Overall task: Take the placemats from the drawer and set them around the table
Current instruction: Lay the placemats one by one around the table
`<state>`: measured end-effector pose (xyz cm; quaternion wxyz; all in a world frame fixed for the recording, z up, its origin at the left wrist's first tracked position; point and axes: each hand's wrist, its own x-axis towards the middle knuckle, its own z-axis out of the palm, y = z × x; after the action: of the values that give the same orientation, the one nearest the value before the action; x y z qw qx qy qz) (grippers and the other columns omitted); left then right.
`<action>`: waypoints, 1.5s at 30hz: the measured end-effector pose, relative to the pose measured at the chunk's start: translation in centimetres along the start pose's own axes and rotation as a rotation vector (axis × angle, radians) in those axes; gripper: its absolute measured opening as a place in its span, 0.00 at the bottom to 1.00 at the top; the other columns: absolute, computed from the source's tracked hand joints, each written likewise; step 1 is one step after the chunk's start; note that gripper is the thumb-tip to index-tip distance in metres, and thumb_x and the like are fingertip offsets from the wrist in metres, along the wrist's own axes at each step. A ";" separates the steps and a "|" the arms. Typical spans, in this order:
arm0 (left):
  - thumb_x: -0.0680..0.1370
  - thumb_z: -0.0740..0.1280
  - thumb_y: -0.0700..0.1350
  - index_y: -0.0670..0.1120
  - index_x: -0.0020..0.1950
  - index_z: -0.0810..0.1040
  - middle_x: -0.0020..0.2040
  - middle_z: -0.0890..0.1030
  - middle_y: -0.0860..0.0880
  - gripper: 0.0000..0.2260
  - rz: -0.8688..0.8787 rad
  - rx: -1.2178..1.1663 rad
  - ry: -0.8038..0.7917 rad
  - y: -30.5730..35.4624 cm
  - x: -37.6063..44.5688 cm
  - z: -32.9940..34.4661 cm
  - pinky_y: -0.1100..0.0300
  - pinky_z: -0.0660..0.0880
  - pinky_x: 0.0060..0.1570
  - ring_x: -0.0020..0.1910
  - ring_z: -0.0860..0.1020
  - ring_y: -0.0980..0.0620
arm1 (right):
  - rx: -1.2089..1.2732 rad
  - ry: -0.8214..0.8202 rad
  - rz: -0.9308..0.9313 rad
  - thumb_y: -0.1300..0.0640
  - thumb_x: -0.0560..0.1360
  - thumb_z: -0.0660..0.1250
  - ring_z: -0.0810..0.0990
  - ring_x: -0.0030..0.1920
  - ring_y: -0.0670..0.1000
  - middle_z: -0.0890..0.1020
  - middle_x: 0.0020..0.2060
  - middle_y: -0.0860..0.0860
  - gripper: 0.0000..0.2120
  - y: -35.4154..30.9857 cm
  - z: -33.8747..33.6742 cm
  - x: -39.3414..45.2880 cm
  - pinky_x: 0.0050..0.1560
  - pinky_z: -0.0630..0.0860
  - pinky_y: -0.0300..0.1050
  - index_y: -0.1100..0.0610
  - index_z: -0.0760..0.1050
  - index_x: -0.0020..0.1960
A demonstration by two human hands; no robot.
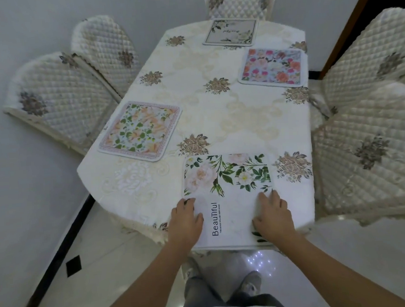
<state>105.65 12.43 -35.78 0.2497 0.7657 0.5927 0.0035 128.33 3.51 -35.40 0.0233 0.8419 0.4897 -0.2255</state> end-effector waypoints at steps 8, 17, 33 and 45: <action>0.77 0.66 0.46 0.46 0.73 0.66 0.67 0.72 0.45 0.24 -0.084 -0.143 0.057 0.3 0.5 0.1 0.49 0.70 0.62 0.63 0.72 0.44 | 0.112 0.027 -0.013 0.55 0.73 0.62 0.63 0.65 0.62 0.58 0.73 0.60 0.27 1.2 -0.3 0.2 0.62 0.69 0.54 0.54 0.62 0.71; 0.76 0.68 0.45 0.47 0.71 0.70 0.64 0.75 0.45 0.23 -0.164 -0.224 0.072 0.1 0.7 0.5 0.49 0.70 0.61 0.63 0.72 0.44 | 0.298 0.054 0.047 0.55 0.74 0.64 0.64 0.65 0.60 0.62 0.71 0.57 0.26 1.6 -0.7 0.7 0.62 0.70 0.53 0.56 0.65 0.71; 0.75 0.68 0.44 0.49 0.69 0.71 0.63 0.74 0.44 0.22 -0.193 -0.264 0.077 0.1 0.7 0.6 0.50 0.70 0.61 0.63 0.72 0.44 | 0.275 0.052 0.047 0.55 0.73 0.64 0.66 0.62 0.58 0.68 0.64 0.57 0.25 2.2 -0.7 0.5 0.60 0.70 0.51 0.55 0.65 0.69; 0.78 0.67 0.41 0.46 0.70 0.70 0.59 0.74 0.46 0.21 -0.145 -0.363 0.194 0.4 0.4 -0.6 0.58 0.70 0.50 0.56 0.76 0.47 | 0.340 0.198 0.058 0.64 0.74 0.63 0.69 0.61 0.57 0.68 0.64 0.57 0.25 1.9 -0.9 0.5 0.53 0.74 0.51 0.56 0.69 0.71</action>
<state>105.95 12.94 -35.26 0.3249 0.6595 0.6572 0.1659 130.43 3.17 -35.12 -0.1611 0.8654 0.4201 -0.2205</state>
